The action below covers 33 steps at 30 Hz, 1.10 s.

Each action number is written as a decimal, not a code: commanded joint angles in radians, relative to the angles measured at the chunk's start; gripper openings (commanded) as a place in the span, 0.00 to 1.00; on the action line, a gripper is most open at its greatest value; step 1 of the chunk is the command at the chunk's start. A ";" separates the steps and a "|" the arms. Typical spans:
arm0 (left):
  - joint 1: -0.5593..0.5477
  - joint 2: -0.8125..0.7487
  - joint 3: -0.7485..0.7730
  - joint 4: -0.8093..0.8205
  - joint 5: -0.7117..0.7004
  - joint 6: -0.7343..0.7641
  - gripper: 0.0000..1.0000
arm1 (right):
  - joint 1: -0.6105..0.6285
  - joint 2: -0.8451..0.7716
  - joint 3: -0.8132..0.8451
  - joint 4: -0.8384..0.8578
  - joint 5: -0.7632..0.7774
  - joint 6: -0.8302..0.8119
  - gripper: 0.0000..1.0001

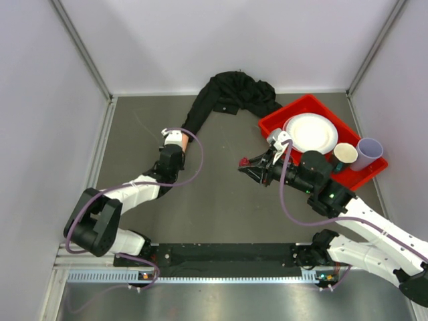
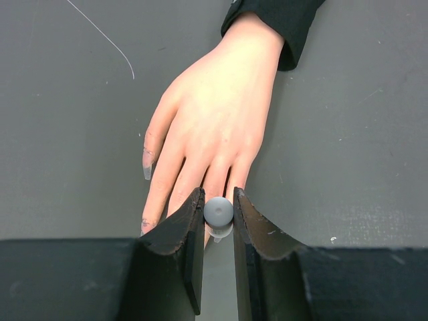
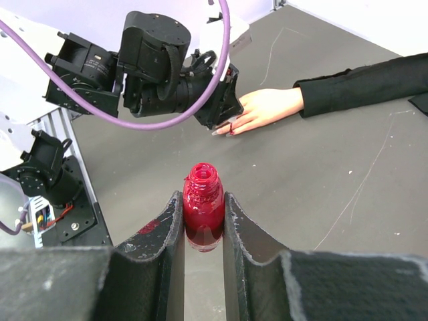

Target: Paint the nails

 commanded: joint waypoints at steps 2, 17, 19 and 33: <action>0.004 -0.037 0.001 0.006 -0.011 -0.002 0.00 | -0.012 -0.003 0.003 0.060 -0.018 0.013 0.00; 0.005 -0.011 0.021 -0.003 0.009 -0.009 0.00 | -0.012 -0.003 0.003 0.060 -0.018 0.011 0.00; 0.007 -0.011 0.021 -0.003 0.013 -0.008 0.00 | -0.012 -0.003 0.003 0.060 -0.018 0.011 0.00; 0.020 0.014 0.041 -0.020 0.038 -0.009 0.00 | -0.012 -0.005 0.003 0.062 -0.020 0.011 0.00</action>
